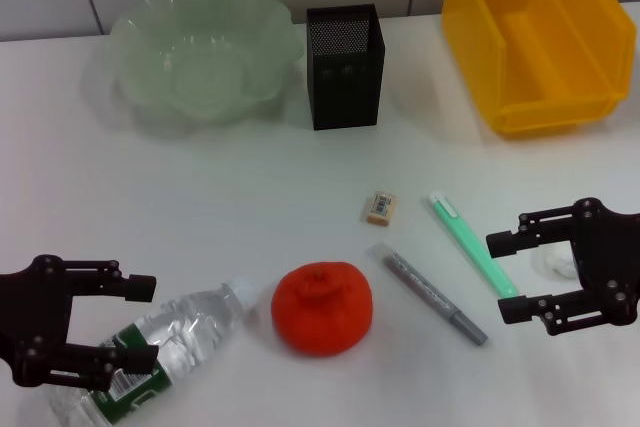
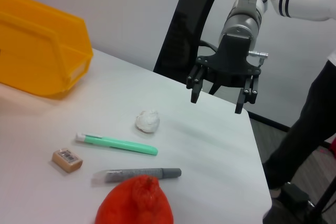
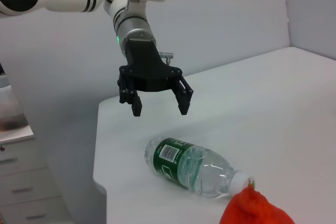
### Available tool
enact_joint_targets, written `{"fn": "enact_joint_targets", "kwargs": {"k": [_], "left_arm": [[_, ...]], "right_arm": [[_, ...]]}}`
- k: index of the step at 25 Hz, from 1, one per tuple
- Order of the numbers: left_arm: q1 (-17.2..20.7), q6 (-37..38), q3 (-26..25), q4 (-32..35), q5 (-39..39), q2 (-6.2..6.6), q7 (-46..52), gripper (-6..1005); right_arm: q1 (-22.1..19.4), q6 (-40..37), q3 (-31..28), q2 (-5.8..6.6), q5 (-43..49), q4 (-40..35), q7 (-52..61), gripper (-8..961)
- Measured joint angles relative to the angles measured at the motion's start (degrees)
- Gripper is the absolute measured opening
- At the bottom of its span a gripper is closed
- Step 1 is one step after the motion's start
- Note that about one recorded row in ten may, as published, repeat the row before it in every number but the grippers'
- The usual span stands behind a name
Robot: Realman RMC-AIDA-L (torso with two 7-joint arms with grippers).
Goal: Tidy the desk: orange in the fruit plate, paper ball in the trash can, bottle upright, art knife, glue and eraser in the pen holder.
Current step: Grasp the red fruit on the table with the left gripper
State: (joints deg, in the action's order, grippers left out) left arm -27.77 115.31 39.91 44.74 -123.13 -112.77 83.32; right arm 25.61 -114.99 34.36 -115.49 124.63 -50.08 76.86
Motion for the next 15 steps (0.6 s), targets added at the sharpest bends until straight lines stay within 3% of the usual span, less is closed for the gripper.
{"fn": "enact_joint_targets", "kwargs": {"k": [15], "left_arm": [[0.0, -0.09, -0.19, 0.0, 0.0, -0.08, 0.08, 783]], "right_arm": [[-0.25, 0.01, 0.01, -0.11, -0.01, -0.02, -0.14, 693]]}}
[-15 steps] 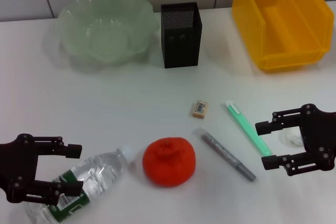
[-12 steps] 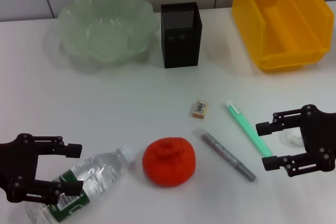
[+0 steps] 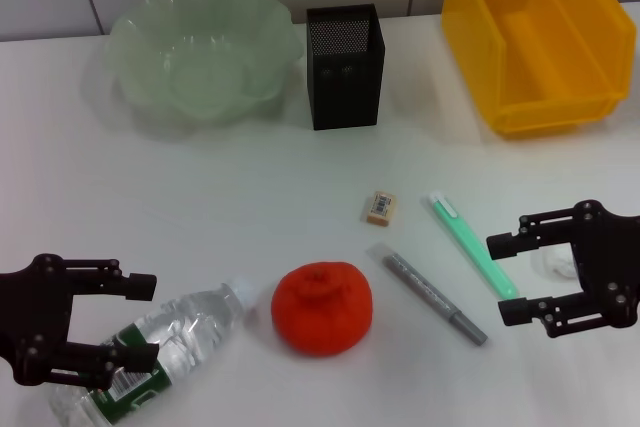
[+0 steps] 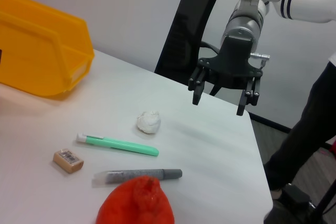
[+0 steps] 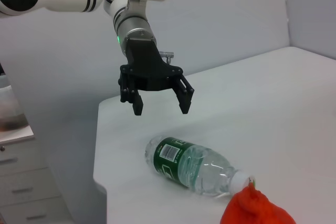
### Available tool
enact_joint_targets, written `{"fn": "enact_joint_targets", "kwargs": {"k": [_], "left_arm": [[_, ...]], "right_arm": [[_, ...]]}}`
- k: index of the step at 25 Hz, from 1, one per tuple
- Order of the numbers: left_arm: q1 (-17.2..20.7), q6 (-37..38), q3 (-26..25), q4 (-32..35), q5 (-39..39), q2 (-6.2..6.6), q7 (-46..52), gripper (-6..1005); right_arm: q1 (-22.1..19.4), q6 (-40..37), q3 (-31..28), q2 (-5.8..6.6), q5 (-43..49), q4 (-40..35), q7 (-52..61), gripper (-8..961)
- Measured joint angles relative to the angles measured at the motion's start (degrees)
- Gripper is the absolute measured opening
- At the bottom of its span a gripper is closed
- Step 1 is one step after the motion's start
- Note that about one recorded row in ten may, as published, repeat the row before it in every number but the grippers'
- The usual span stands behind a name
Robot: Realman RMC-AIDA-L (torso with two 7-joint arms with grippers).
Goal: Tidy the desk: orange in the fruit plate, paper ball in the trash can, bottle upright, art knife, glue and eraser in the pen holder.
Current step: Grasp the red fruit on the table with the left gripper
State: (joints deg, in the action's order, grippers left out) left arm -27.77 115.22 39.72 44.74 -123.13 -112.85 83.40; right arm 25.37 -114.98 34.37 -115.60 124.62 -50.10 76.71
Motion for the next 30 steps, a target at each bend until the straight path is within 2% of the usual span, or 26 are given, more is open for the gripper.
{"fn": "enact_joint_targets", "kwargs": {"k": [10, 14, 19, 23, 24, 25, 26, 27, 28, 29, 30], "left_arm": [[0.0, 0.06, -1.5, 2.4, 3.09, 0.24, 2.39, 782], [-0.67, 0.1, -1.03, 4.65, 4.9, 0.52, 5.43, 781], [-3.07, -0.69, -0.68, 7.18, 3.8, -1.38, 9.58, 781], [-3.53, -3.91, -0.29, 12.12, 1.98, -4.65, 12.14, 780], [-3.53, -3.91, -0.29, 12.12, 1.98, -4.65, 12.14, 780], [-3.51, -7.0, 2.89, 13.23, 1.43, -5.59, 12.67, 780], [-3.68, -8.57, 4.96, 12.82, 1.4, -5.6, 13.16, 780], [-3.68, -8.57, 4.96, 12.82, 1.4, -5.6, 13.16, 780], [-3.97, -10.72, 7.88, 12.05, 1.43, -5.6, 13.82, 779], [-3.97, -10.72, 7.88, 12.05, 1.43, -5.6, 13.82, 779], [-4.17, -12.94, 10.43, 11.56, 1.46, -5.64, 14.27, 779]], "right_arm": [[-1.39, -0.3, -1.62, 0.06, 0.51, -0.15, -0.35, 692], [-2.02, -2.36, -5.25, 0.42, 2.74, -1.37, -0.5, 692], [-2.58, -6.39, -9.99, 0.69, 6.69, -4.51, -0.9, 692], [-2.94, -6.79, -10.63, 0.63, 8.51, -6.83, -0.59, 692], [-2.92, -6.79, -10.77, 0.62, 8.6, -7.02, -0.52, 692], [-2.73, -6.79, -11.01, 0.63, 8.65, -7.15, -0.39, 692], [-2.73, -6.79, -11.01, 0.63, 8.65, -7.15, -0.39, 692], [-2.64, -6.81, -11.03, 0.65, 8.73, -7.18, -0.29, 692], [-2.55, -6.84, -11.04, 0.67, 8.9, -7.27, -0.09, 692], [-2.47, -6.86, -10.99, 0.68, 9.08, -7.36, 0.21, 692], [-2.24, -6.86, -10.83, 0.71, 9.51, -7.58, 0.86, 692]]}}
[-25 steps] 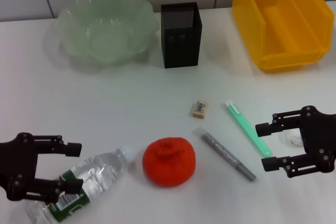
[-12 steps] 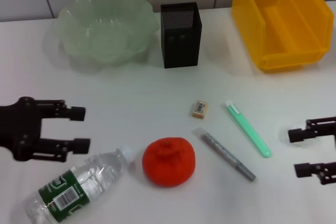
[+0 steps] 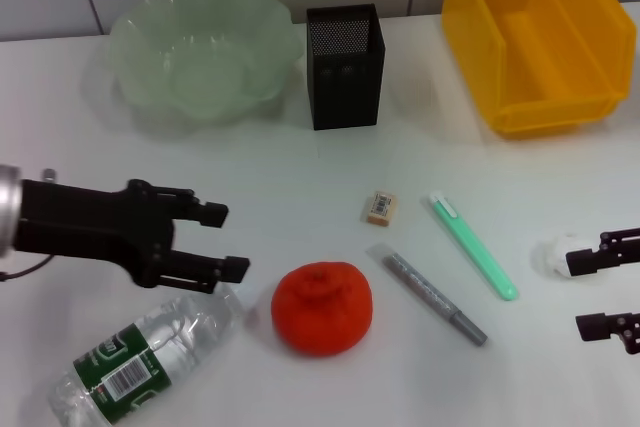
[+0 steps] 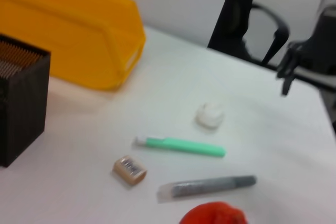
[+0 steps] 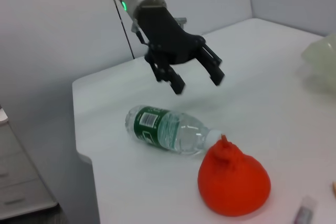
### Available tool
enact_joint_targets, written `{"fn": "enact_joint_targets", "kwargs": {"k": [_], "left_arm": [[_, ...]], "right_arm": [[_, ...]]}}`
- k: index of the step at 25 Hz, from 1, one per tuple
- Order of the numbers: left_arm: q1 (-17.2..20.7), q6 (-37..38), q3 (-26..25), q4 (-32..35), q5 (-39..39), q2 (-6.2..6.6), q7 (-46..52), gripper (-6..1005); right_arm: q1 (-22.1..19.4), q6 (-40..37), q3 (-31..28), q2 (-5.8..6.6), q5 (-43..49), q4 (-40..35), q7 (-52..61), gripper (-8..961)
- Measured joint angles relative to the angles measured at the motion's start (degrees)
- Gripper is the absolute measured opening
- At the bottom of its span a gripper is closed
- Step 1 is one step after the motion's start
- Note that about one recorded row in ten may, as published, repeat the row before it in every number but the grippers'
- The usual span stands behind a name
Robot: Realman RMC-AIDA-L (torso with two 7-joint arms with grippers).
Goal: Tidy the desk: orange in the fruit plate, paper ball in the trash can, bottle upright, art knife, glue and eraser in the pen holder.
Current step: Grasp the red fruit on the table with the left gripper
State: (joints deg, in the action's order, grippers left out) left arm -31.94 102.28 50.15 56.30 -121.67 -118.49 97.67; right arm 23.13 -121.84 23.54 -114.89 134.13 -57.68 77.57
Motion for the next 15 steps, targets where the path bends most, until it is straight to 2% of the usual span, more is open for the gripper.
{"fn": "enact_joint_targets", "kwargs": {"k": [1, 4, 8, 15], "left_arm": [[-0.06, -4.38, 4.51, -0.47, 0.24, -0.19, 0.33, 779], [0.35, -8.79, 9.52, -0.77, 2.45, -0.32, 0.37, 779], [0.64, -11.21, 11.93, -1.85, 5.01, -0.26, -0.47, 778], [2.67, -15.13, 20.78, -2.82, 10.35, -0.37, -1.65, 777]], "right_arm": [[0.0, 0.0, 0.0, 0.0, 0.0, 0.0, 0.0, 692], [0.18, 0.11, -0.16, 0.07, 0.43, -0.11, 0.98, 692], [0.26, 0.47, -0.34, 0.15, 0.54, -0.64, 2.21, 692], [0.47, 0.58, -0.29, 0.2, 0.67, -1.6, 4.02, 692]]}}
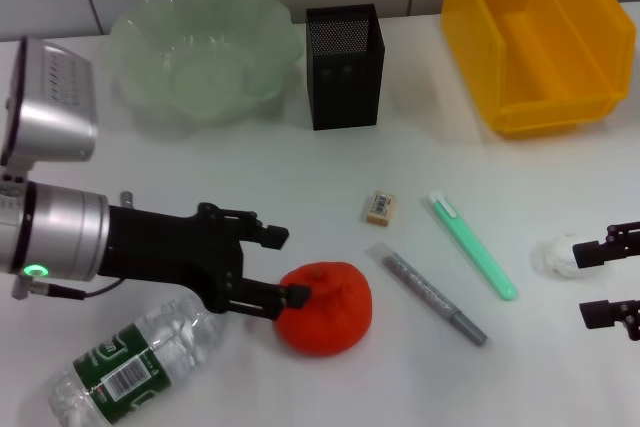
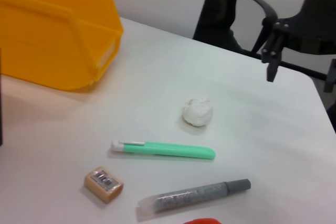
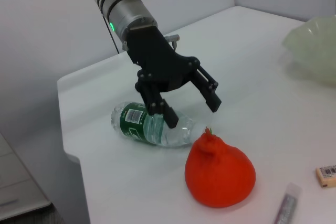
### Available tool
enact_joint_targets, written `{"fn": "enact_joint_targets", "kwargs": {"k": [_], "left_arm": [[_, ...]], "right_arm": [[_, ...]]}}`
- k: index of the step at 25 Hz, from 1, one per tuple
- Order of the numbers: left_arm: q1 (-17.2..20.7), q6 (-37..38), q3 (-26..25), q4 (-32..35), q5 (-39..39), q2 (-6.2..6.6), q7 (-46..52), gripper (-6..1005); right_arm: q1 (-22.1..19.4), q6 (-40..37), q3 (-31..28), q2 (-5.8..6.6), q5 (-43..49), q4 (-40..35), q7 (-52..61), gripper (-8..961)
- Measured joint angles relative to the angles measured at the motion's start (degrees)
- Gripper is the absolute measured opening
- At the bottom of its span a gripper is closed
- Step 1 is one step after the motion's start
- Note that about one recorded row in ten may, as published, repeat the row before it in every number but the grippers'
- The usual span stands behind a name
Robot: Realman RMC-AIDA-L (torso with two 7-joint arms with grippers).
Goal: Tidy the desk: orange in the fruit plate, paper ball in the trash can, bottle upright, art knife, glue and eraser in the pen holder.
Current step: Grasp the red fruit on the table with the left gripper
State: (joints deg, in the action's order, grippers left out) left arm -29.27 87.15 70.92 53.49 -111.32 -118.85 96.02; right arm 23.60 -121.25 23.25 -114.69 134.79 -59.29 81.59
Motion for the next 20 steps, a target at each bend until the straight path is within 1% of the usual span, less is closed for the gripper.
{"fn": "enact_joint_targets", "kwargs": {"k": [2, 4, 5, 6, 7, 8, 9, 11, 12, 15, 20], "left_arm": [[0.49, -1.15, 2.15, -0.02, 1.14, -0.02, -0.07, 777], [0.49, -1.15, 2.15, -0.02, 1.14, -0.02, -0.07, 777], [0.74, -2.29, 3.79, -0.16, 1.58, -0.07, -0.08, 777], [0.74, -2.29, 3.79, -0.16, 1.58, -0.07, -0.08, 776], [1.0, -5.16, 7.13, -0.76, 2.79, -0.2, -0.03, 776], [1.0, -5.16, 7.13, -0.76, 2.79, -0.2, -0.03, 776], [1.06, -6.87, 8.82, -1.13, 3.87, -0.21, 0.03, 776], [1.06, -6.87, 8.82, -1.13, 3.87, -0.21, 0.03, 776], [1.28, -9.33, 10.45, -1.77, 5.25, -0.23, -0.02, 776], [1.21, -11.39, 11.57, -2.92, 5.34, -0.22, 0.01, 775], [0.85, -11.75, 12.16, -3.52, 5.2, -0.16, 0.4, 775]], "right_arm": [[0.0, 0.01, 0.01, 0.0, 0.01, -0.01, 0.0, 692], [0.0, 0.01, 0.09, 0.0, 0.02, -0.03, 0.01, 691], [0.0, 0.01, 0.23, 0.0, 0.21, -0.04, 0.1, 691], [0.0, 0.01, 0.23, 0.0, 0.21, -0.04, 0.1, 691], [0.0, 0.0, 0.29, 0.0, 0.44, -0.04, 0.2, 691], [0.03, -0.02, 0.33, 0.0, 0.71, -0.04, 0.32, 691], [0.04, -0.04, 0.37, 0.0, 1.0, -0.04, 0.46, 691], [0.03, -0.1, 0.39, 0.0, 1.44, -0.04, 0.66, 691], [0.0, -0.16, 0.38, 0.0, 1.54, -0.04, 0.66, 691], [-0.43, -0.44, -0.02, -0.04, 1.6, -0.57, 0.57, 691], [-0.66, -0.49, -0.05, -0.16, 1.62, -1.31, 0.52, 691]]}}
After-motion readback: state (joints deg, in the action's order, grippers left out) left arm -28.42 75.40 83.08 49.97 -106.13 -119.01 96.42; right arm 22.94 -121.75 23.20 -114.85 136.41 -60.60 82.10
